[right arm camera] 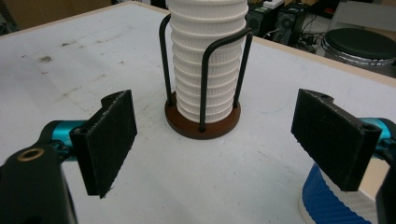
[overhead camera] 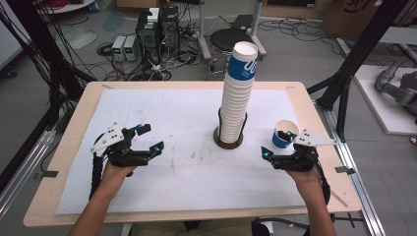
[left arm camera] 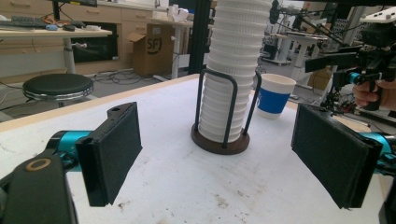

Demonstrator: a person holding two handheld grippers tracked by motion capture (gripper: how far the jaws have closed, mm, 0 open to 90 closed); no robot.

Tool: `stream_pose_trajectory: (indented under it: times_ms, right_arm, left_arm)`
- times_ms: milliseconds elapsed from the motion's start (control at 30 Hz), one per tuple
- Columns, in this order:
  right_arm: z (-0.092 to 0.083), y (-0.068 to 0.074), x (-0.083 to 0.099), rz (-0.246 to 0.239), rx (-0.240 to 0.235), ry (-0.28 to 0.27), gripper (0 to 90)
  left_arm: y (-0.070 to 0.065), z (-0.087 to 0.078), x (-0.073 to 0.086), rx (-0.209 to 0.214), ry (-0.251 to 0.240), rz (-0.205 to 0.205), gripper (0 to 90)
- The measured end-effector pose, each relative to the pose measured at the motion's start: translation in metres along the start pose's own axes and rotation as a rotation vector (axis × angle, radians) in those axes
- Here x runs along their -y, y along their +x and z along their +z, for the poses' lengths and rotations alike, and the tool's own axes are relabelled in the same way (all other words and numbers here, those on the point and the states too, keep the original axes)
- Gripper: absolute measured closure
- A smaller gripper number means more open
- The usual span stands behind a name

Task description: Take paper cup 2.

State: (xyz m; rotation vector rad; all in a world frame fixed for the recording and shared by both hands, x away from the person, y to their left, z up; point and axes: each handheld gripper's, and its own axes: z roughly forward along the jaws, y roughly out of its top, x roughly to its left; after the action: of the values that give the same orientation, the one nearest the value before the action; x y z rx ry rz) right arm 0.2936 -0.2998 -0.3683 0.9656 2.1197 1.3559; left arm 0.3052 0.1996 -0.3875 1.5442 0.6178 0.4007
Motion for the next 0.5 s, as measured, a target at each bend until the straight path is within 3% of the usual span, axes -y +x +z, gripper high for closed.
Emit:
stream_pose_trajectory:
  times_ms: [267, 400, 500]
  right_arm:
    - [0.000, -0.001, 0.001, -0.010, -0.008, 0.003, 14.3]
    - [-0.001, -0.001, 0.000, -0.012, -0.011, 0.002, 14.3]
    - [0.001, -0.001, -0.001, -0.018, -0.019, 0.002, 14.3]
  left_arm:
    - [0.000, 0.013, -0.016, 0.013, -0.012, 0.002, 15.7]
    - [0.000, 0.028, -0.036, 0.042, 0.010, 0.011, 15.6]
    - [-0.001, 0.041, -0.057, 0.066, 0.000, 0.012, 15.5]
